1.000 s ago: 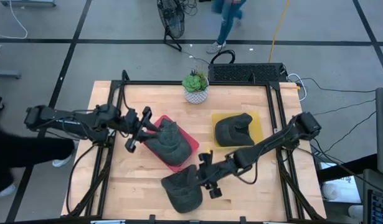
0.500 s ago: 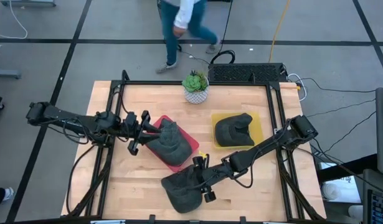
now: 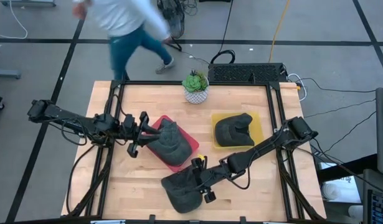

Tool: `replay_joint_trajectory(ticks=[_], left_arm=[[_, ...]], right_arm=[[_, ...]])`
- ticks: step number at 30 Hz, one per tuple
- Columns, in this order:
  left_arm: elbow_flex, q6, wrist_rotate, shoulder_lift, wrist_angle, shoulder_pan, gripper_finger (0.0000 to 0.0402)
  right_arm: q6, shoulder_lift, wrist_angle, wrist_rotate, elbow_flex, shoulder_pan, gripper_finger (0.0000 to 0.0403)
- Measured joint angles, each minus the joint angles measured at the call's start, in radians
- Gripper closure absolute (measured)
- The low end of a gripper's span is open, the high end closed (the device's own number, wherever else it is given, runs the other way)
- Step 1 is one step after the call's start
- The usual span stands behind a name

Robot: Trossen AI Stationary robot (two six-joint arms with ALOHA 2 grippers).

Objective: Pick & Place hat
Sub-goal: Put the black cap into the yellow bin

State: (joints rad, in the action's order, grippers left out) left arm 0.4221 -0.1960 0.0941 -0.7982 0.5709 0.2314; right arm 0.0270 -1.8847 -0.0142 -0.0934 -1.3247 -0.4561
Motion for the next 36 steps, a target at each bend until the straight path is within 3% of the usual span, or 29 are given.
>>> replay_joint_trajectory(ticks=[11, 36], left_arm=[[0.000, 0.071, 0.021, 0.000, 0.002, -0.001, 0.0293], [0.000, 0.063, 0.038, 0.000, -0.029, -0.001, 0.0293]], right_arm=[[-0.043, 0.011, 0.003, -0.009, 0.000, 0.005, 0.0258], [-0.020, 0.011, 0.056, -0.009, 0.000, 0.003, 0.0289]])
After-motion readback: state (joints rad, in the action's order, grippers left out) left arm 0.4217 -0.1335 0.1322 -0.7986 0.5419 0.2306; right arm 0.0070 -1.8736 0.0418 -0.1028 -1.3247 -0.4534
